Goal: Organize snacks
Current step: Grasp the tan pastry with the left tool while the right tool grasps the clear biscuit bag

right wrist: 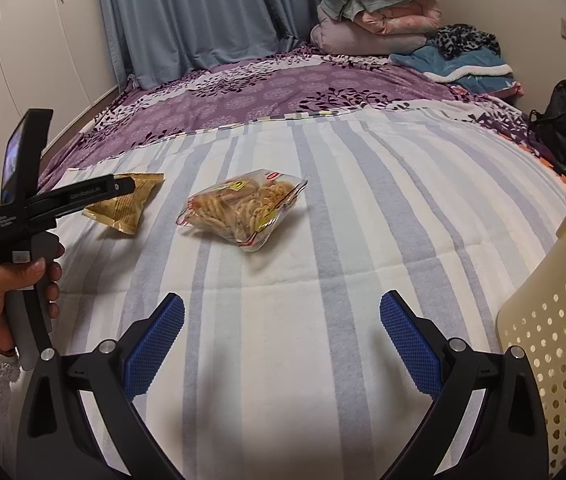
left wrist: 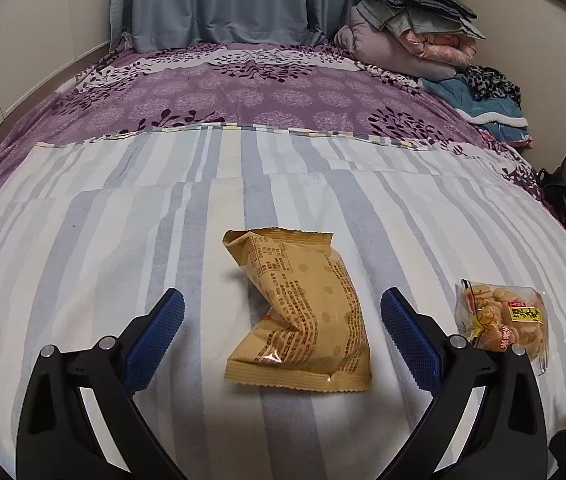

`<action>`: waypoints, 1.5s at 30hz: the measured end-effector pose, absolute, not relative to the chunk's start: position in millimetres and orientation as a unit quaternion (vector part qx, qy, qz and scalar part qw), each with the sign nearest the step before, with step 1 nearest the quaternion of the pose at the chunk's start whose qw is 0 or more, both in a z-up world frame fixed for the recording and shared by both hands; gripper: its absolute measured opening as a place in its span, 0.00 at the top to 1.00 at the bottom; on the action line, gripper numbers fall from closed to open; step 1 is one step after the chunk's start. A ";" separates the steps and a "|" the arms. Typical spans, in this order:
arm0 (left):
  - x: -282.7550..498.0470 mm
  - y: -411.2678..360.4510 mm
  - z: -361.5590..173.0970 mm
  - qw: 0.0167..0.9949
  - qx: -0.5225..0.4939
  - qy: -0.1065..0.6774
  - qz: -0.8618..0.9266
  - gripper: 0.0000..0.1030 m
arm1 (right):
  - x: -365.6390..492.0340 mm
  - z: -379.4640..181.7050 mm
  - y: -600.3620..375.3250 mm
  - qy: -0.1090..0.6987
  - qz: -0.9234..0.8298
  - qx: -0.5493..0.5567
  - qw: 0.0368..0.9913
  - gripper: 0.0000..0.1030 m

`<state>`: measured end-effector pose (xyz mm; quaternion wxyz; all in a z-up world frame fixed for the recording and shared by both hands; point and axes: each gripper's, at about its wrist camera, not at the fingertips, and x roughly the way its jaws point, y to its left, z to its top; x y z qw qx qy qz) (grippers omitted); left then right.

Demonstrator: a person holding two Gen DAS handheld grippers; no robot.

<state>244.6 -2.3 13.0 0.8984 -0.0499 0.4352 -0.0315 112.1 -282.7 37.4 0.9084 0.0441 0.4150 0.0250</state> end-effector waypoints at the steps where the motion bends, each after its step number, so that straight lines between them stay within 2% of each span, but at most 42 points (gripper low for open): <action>1: 247.8 -3.3 10.0 0.897 -0.047 0.438 -0.033 0.03 | 114.9 37.9 -284.2 0.413 0.023 0.045 0.909 0.05; 8: 258.0 1.9 -2.8 0.894 -0.038 0.444 -0.039 0.04 | 133.7 38.8 -285.0 0.404 0.023 0.047 0.913 0.05; 12: 260.5 7.7 -6.6 0.890 -0.055 0.450 -0.053 0.29 | 144.3 35.6 -279.1 0.402 0.029 0.042 0.914 0.05; 16: 259.7 13.1 -7.3 0.890 -0.061 0.448 -0.059 0.34 | 154.7 32.0 -271.9 0.402 0.039 0.033 0.914 0.05; 25: 253.2 22.3 -4.1 0.894 -0.055 0.441 -0.054 0.35 | 196.3 44.7 -263.0 0.370 0.074 0.011 0.926 0.05; 33: 246.2 34.3 -4.9 0.893 -0.065 0.442 -0.051 0.35 | 250.7 23.6 -269.4 0.420 0.133 0.056 0.896 0.05; 45: 246.6 41.1 -7.1 0.891 -0.072 0.446 -0.053 0.35 | 206.0 5.6 -250.0 0.462 0.190 0.037 0.866 0.05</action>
